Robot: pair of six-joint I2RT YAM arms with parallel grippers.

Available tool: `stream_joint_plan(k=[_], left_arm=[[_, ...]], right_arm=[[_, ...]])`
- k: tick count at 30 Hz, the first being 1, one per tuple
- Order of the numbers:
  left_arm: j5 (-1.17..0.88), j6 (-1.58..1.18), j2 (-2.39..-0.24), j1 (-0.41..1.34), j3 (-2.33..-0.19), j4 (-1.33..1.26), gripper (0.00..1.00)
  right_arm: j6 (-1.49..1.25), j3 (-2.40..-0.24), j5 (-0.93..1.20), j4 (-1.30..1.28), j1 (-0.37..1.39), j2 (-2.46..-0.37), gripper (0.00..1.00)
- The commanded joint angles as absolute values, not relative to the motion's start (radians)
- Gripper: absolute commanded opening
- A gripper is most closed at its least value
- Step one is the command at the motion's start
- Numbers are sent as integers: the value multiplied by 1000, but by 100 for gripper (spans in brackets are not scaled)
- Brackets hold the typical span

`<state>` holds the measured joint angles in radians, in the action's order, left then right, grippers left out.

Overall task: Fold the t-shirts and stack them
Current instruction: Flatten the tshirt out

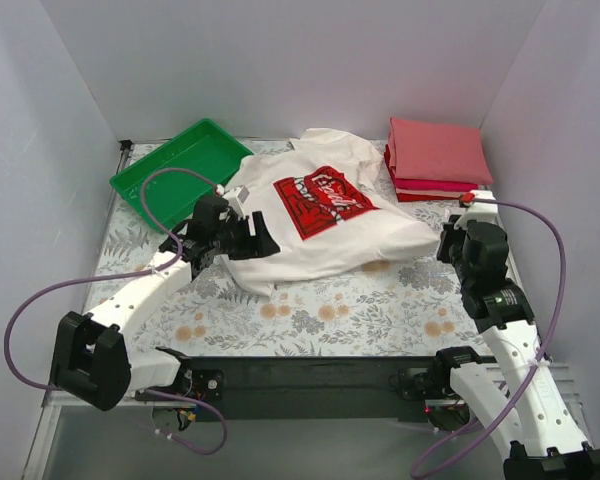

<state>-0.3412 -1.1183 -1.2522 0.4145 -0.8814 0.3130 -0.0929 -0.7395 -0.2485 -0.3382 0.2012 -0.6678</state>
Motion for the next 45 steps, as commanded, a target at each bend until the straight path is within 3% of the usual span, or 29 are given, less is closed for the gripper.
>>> stream_joint_plan(k=[1, 3, 4, 5, 6, 7, 15, 21, 23, 27, 30, 33, 37, 42, 45], left_arm=[[-292, -1305, -1128, 420, -848, 281, 68], [-262, -1400, -1091, 426, -792, 285, 69], [-262, -1414, -1079, 428, -770, 288, 70], [-265, -1417, -1066, 433, -741, 311, 71], [-249, -1428, -1033, 439, -724, 328, 72], [-233, -1439, -1016, 442, -710, 350, 72], [-206, -1551, -873, 491, -519, 471, 74], [-95, -1667, -963, 699, -488, 396, 73], [-58, -1704, -1021, 732, -488, 368, 70], [-19, -1752, -1115, 739, -480, 305, 62], [32, -1752, -1175, 742, -503, 304, 51], [93, -1764, -1212, 741, -528, 321, 47], [175, -1773, -1272, 741, -557, 351, 35], [274, -1766, -1289, 741, -645, 458, 0], [400, -1766, -1282, 741, -734, 668, 0]], right_arm=[[-161, -735, -348, -353, 193, -621, 19], [-195, -733, -370, -397, 193, -627, 42], [-202, -733, -389, -403, 193, -637, 62], [-204, -732, -393, -406, 193, -641, 72], [-198, -727, -394, -407, 192, -646, 92], [-196, -726, -402, -408, 193, -653, 98], [-250, -667, -402, -388, 193, -675, 98], [-267, -609, -322, -327, 193, -693, 98], [-262, -583, -200, -278, 193, -696, 98], [-249, -531, -17, -184, 193, -709, 98], [-248, -523, 23, -172, 193, -730, 98], [-252, -523, 21, -167, 193, -750, 98], [-290, -489, 112, -103, 195, -767, 98], [-331, -431, 288, 24, 198, -849, 96], [-333, -431, 284, 37, 219, -928, 94]])
